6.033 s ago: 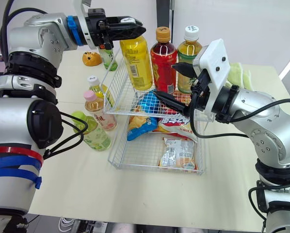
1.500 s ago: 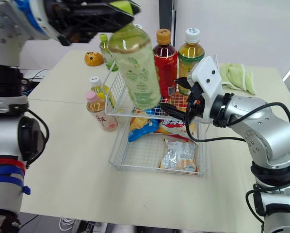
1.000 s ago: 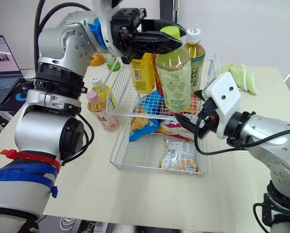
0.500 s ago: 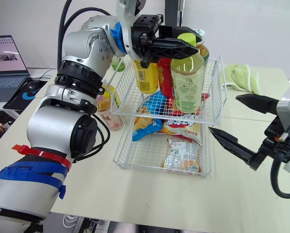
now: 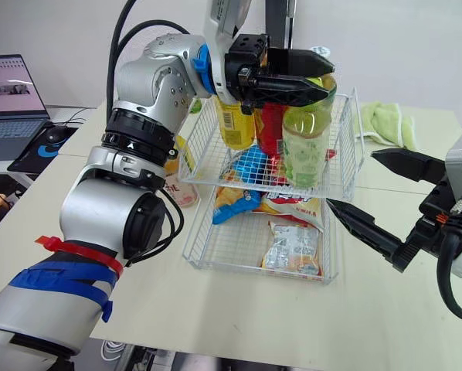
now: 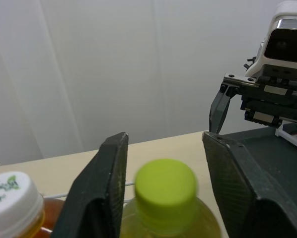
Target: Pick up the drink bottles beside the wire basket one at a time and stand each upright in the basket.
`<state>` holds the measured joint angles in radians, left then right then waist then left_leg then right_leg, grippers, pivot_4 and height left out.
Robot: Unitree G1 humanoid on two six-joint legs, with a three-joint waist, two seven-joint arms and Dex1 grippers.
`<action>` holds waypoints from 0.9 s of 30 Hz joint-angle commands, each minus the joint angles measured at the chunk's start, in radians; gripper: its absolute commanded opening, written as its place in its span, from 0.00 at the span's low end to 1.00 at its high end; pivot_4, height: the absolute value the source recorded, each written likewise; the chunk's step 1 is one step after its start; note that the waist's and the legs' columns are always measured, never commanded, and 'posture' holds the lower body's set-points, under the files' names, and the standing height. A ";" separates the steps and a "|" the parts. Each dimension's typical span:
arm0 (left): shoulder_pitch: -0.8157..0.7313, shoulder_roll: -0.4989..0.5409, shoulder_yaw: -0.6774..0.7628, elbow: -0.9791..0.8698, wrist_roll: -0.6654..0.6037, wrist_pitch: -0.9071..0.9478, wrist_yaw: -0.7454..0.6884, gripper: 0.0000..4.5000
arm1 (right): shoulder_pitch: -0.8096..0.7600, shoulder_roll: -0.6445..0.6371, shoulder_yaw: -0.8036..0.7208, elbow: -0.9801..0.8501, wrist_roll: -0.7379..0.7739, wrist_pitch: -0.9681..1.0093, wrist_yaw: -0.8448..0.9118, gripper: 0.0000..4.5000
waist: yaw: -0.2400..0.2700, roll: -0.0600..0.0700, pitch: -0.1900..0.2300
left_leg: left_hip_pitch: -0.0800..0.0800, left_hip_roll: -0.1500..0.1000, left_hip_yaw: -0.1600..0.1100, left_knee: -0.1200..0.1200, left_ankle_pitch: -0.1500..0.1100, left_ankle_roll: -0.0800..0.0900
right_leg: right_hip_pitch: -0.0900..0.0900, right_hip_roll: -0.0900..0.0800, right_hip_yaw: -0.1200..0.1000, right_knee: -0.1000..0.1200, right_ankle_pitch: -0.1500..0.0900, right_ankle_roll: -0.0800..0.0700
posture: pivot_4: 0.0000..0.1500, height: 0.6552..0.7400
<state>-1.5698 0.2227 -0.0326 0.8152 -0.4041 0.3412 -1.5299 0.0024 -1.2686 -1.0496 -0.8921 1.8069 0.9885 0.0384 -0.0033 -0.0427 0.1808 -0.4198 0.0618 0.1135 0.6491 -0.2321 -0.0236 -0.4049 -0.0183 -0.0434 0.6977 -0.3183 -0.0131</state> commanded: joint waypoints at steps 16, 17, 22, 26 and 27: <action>-0.017 0.148 0.154 -0.166 -0.146 0.251 0.056 0.99 | -0.083 -0.069 0.161 0.081 -0.033 -0.170 0.093 1.00 | -0.006 0.000 0.000 | 0.001 0.001 0.000 0.001 0.000 0.000 | 0.000 0.000 0.001 0.001 0.000 0.000 | 1.00 1.00; -0.001 0.172 0.161 -0.189 -0.145 0.265 0.075 0.99 | -0.104 -0.073 0.192 0.090 -0.030 -0.190 0.105 1.00 | -0.005 0.000 0.000 | 0.001 0.001 0.000 0.001 0.000 0.000 | 0.001 0.000 0.001 0.001 0.000 0.000 | 1.00 1.00; 0.135 0.313 0.202 -0.315 -0.119 0.299 0.202 0.99 | -0.195 -0.070 0.308 0.129 -0.039 -0.253 0.131 1.00 | -0.009 0.001 -0.001 | 0.002 0.002 0.000 0.002 0.000 0.000 | 0.001 0.000 0.003 0.002 0.000 0.000 | 1.00 1.00; 0.279 0.406 0.260 -0.418 -0.115 0.301 0.328 0.99 | -0.250 -0.060 0.411 0.136 -0.062 -0.283 0.150 1.00 | -0.014 0.001 -0.001 | 0.002 0.003 -0.001 0.005 0.000 0.000 | 0.001 0.000 0.003 0.004 0.000 0.000 | 1.00 1.00; 0.317 0.428 0.275 -0.438 -0.108 0.290 0.356 0.99 | -0.278 -0.055 0.454 0.143 -0.075 -0.297 0.158 1.00 | -0.015 0.001 -0.001 | 0.001 0.003 -0.001 0.007 0.000 -0.001 | 0.001 0.000 0.003 0.005 0.000 0.000 | 1.00 1.00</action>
<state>-1.2549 0.6206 0.2031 0.4456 -0.5079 0.6456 -1.2219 -0.2454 -1.3289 -0.6197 -0.7661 1.7460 0.7357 0.1819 -0.0184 -0.0414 0.1800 -0.4191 0.0653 0.1118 0.6587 -0.2319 -0.0241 -0.4041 -0.0183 -0.0408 0.7037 -0.3181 -0.0134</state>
